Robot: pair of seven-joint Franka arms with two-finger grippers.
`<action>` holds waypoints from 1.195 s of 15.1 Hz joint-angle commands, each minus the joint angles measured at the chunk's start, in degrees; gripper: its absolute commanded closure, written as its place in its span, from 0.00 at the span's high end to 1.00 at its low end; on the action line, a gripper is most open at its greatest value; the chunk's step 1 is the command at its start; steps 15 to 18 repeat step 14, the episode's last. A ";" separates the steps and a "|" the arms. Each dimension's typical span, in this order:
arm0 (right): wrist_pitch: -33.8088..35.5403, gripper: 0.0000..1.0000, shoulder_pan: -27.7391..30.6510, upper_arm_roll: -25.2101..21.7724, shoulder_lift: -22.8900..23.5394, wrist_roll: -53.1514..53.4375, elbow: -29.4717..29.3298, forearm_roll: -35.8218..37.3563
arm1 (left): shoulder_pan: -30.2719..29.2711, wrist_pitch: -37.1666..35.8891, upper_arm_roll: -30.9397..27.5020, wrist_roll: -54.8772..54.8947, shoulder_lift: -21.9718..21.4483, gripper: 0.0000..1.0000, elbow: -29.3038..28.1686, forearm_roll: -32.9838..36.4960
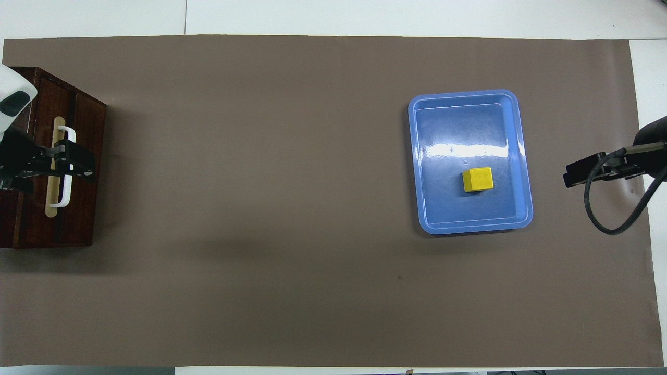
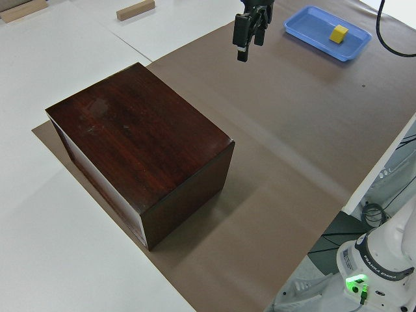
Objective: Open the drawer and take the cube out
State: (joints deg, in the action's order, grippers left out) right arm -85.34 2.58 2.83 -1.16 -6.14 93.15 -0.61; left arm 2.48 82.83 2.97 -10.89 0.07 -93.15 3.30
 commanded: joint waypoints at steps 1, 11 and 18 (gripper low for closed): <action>-0.52 1.00 0.76 0.60 0.19 0.85 0.72 1.31 | -0.89 2.69 1.41 1.31 -2.97 1.00 -4.67 -0.66; -1.49 1.00 0.32 0.78 1.07 1.83 0.63 4.12 | -1.68 2.95 2.83 5.88 -2.70 1.00 -4.14 -2.93; -1.49 1.00 0.05 0.78 1.07 2.09 0.37 4.03 | -1.33 2.51 2.48 5.62 -2.62 1.00 -4.05 -3.56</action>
